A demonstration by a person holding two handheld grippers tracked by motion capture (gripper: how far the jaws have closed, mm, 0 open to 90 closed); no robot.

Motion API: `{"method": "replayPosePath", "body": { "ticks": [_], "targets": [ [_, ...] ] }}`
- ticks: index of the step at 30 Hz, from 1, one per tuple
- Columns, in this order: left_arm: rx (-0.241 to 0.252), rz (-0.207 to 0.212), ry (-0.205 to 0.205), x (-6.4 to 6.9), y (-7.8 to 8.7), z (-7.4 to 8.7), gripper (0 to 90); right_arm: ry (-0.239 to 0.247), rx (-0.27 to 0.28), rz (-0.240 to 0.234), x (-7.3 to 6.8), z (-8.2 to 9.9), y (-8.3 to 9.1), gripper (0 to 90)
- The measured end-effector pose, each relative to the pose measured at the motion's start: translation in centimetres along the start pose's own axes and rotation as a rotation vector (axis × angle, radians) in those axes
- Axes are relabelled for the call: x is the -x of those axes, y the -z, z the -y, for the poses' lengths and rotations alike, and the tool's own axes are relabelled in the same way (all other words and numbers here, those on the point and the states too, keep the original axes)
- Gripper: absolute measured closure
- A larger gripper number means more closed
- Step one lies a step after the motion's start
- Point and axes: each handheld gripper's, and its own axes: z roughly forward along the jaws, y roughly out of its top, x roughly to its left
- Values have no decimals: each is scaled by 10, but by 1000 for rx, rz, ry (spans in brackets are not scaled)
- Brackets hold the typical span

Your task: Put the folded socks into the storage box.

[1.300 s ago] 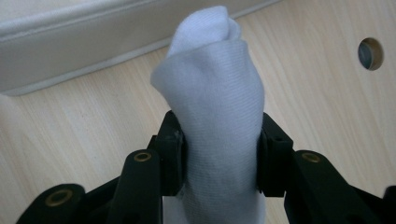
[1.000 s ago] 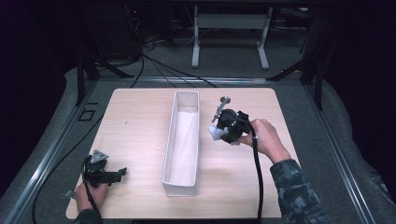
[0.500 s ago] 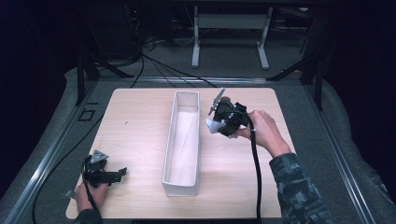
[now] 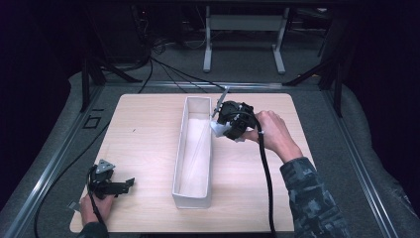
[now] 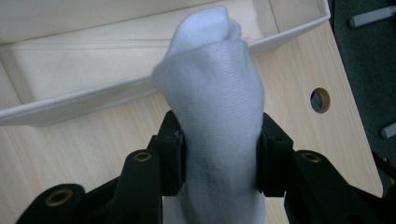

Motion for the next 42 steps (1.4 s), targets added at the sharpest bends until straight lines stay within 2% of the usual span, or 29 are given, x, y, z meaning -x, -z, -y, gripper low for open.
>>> {"method": "replayPosePath", "body": {
  "ticks": [17,28,42],
  "targets": [
    [0,0,0,0,0,0,3,55,11,-10,-12,-34,-4,604],
    [0,0,0,0,0,0,3,84,9,-38,-24,-56,-19,603],
    [0,0,0,0,0,0,3,107,-6,-72,-35,-71,-40,603]
  ]
}}
